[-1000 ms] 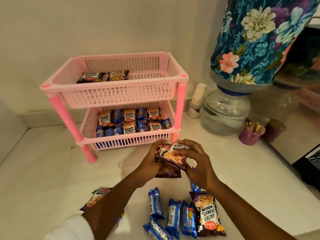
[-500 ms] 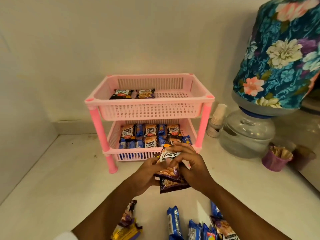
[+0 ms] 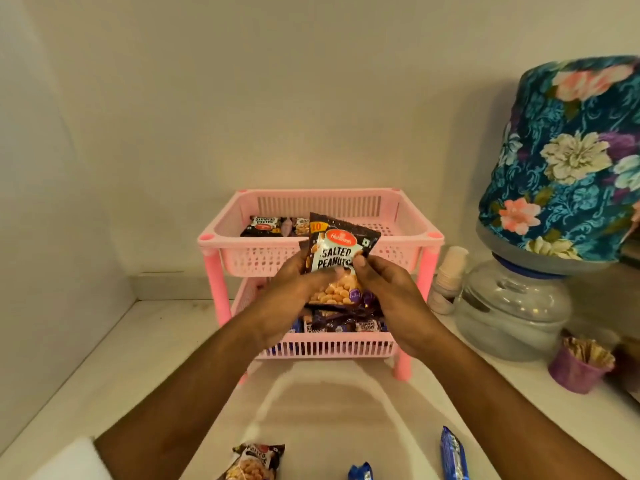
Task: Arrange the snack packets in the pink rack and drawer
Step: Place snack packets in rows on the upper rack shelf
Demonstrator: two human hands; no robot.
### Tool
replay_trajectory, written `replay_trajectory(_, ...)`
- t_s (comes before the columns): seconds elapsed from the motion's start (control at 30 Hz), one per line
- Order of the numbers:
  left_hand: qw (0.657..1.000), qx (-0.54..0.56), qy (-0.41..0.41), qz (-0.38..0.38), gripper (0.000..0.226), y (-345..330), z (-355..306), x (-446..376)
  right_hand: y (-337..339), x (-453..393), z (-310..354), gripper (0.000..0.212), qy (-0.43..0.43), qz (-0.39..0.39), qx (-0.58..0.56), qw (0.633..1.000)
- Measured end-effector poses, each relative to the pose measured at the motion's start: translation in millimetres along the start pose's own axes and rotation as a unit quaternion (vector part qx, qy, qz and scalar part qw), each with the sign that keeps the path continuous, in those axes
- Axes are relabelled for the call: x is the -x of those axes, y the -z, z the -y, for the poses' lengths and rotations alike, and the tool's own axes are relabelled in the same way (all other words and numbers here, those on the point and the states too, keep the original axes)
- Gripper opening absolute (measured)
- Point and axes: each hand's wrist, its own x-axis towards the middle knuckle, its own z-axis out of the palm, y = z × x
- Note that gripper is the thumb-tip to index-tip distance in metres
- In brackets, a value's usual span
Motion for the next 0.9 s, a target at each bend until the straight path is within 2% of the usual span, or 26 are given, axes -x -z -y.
replay_trajectory(0.1,0.997,-0.073,-0.019,0.025,0.028,-1.0,-29.4,-18.1,-4.3,-19.9,21.0,0.044,0.007,0.013,0.015,1.0)
replay_trajectory(0.17,0.992,-0.114,-0.031,0.036,0.032,-0.5,-44.0,-29.6,-8.1,-31.5,32.9,0.045,0.009,0.005,0.029,1.0)
replay_trajectory(0.27,0.99,-0.131,-0.034,0.047,0.038,2.1,-58.6,-45.4,-11.5,-47.3,45.8,0.042,0.019,-0.053,0.048,0.997)
replay_trajectory(0.37,0.992,-0.107,-0.03,0.063,0.038,7.1,-70.9,-55.8,-16.3,-60.5,56.3,0.041,0.041,-0.092,0.098,0.99)
replay_trajectory(0.43,0.992,-0.096,-0.04,0.066,0.039,9.1,-79.4,-61.3,-17.0,-70.4,63.6,0.044,0.039,-0.09,0.092,0.991)
replay_trajectory(0.53,0.995,-0.066,-0.061,0.038,0.038,10.9,-90.8,-72.5,-11.6,-89.0,76.4,0.048,-0.007,-0.047,0.03,0.998)
replay_trajectory(0.63,0.998,-0.002,-0.063,0.014,0.039,13.8,-101.3,-85.5,-0.9,-105.7,86.4,0.034,-0.047,0.009,-0.025,0.999)
replay_trajectory(0.7,0.999,0.025,-0.046,0.001,0.038,16.6,-105.5,-93.8,4.9,-115.0,90.5,0.03,-0.057,0.02,-0.035,0.998)
replay_trajectory(0.8,0.999,0.039,-0.031,-0.02,0.034,21.6,-106.6,-108.4,7.2,-128.6,93.9,0.029,-0.054,-0.007,0.018,0.998)
replay_trajectory(0.9,0.998,0.019,-0.024,-0.053,0.029,25.8,-105.4,-125.2,11.2,-143.3,94.0,0.034,-0.043,-0.068,0.093,0.992)
